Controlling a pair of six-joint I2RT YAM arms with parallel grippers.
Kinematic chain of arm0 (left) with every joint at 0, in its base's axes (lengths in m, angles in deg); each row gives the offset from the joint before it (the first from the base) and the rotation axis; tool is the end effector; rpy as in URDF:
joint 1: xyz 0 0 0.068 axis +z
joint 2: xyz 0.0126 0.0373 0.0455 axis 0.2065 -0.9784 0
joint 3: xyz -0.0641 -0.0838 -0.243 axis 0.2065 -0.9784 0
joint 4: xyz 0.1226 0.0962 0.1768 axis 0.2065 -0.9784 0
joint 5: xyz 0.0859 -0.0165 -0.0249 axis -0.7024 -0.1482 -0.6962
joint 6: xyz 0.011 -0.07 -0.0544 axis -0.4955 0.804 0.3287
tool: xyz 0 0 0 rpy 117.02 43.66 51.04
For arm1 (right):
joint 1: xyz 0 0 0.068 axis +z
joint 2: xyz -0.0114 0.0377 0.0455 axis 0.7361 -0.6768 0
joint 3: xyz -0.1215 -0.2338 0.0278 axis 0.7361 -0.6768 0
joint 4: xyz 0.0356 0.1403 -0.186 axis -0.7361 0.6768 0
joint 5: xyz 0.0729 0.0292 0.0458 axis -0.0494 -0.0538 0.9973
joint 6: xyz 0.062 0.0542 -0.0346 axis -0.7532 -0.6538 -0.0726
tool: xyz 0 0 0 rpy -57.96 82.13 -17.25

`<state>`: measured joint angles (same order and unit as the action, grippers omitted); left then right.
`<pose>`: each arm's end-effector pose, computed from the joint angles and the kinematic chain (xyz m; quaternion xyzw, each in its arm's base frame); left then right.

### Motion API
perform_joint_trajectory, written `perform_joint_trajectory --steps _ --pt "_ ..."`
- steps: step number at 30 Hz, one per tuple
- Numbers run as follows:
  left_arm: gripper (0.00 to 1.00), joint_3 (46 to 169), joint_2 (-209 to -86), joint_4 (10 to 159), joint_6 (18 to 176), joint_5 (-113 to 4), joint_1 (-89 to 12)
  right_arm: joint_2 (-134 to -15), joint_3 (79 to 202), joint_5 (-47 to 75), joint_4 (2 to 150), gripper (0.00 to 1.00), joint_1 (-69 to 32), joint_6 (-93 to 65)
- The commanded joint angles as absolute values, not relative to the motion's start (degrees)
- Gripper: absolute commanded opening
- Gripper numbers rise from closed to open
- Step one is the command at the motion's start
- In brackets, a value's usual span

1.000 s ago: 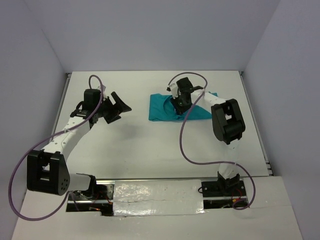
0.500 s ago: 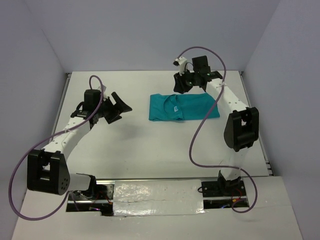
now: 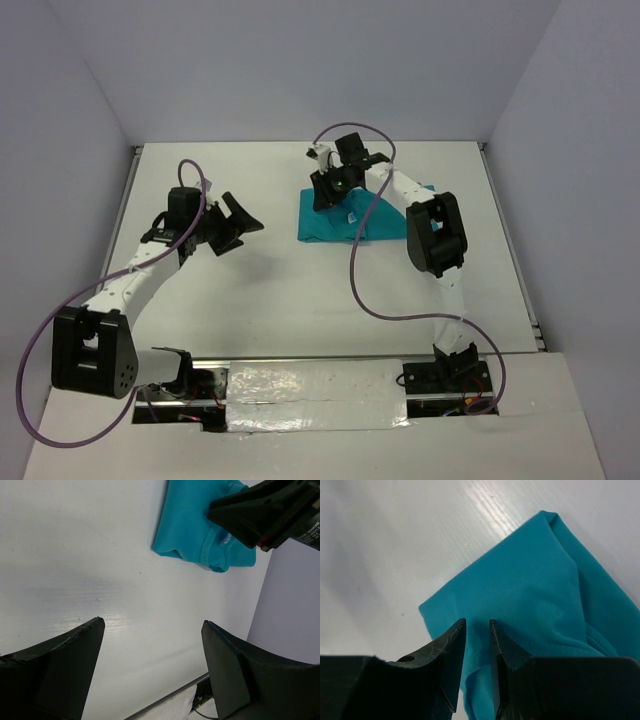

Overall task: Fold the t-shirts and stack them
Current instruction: Fold the folded rectangular tshirt in 1/3 of the way

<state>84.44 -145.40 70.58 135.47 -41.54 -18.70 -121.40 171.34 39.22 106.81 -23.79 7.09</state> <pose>0.2845 -0.0627 0.2349 -0.2450 0.8459 -0.3554 0.3130 0.4281 0.2341 0.1818 -0.3802 0.8305 0.2916 0.2841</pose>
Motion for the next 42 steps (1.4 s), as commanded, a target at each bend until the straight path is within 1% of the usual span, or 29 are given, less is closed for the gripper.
perform_joint_trajectory --steps 1,7,18,23,27,29,30,34,35,36,38,42 --pt "0.92 84.0 -143.5 72.3 136.5 -40.7 -18.3 -122.1 176.2 34.0 106.4 0.33 -24.4 3.8" --pt "0.92 84.0 -143.8 72.8 136.6 -40.6 -18.3 -121.0 172.8 26.4 105.5 0.32 -26.4 4.2" --pt "0.92 85.1 -144.8 73.1 136.4 -40.3 -18.3 -118.2 168.4 22.9 109.3 0.32 -31.8 6.7" --pt "0.92 85.2 -145.2 73.6 136.6 -39.8 -18.3 -118.7 167.8 21.6 110.2 0.32 -34.6 7.1" --pt "0.92 85.0 -145.3 74.2 136.8 -39.4 -18.3 -118.3 167.8 23.3 110.2 0.32 -36.6 7.0" --pt "0.92 85.0 -145.1 74.5 136.5 -39.1 -18.3 -115.7 166.3 27.3 109.6 0.34 -38.3 7.4" --pt "0.92 84.9 -145.1 74.6 136.3 -38.9 -18.3 -114.4 165.7 31.8 109.6 0.34 -38.6 7.7" --pt "0.92 85.3 -145.3 74.5 135.6 -38.8 -18.3 -104.5 162.3 35.3 109.9 0.42 -40.6 9.9" --pt "0.92 85.4 -145.5 74.7 135.4 -38.6 -18.3 -103.3 162.2 35.3 111.1 0.44 -42.0 10.0" --pt "0.93 85.5 -145.5 74.8 135.2 -38.4 -18.3 -102.2 162.4 35.2 111.9 0.49 -43.2 10.1" --pt "0.92 85.6 -145.8 75.2 135.1 -38.2 -18.3 -100.1 162.5 34.5 114.7 0.54 -45.3 10.2" --pt "0.93 84.6 -145.3 76.9 135.3 -37.4 -18.3 -97.9 159.3 31.7 117.0 0.64 -53.5 9.4"
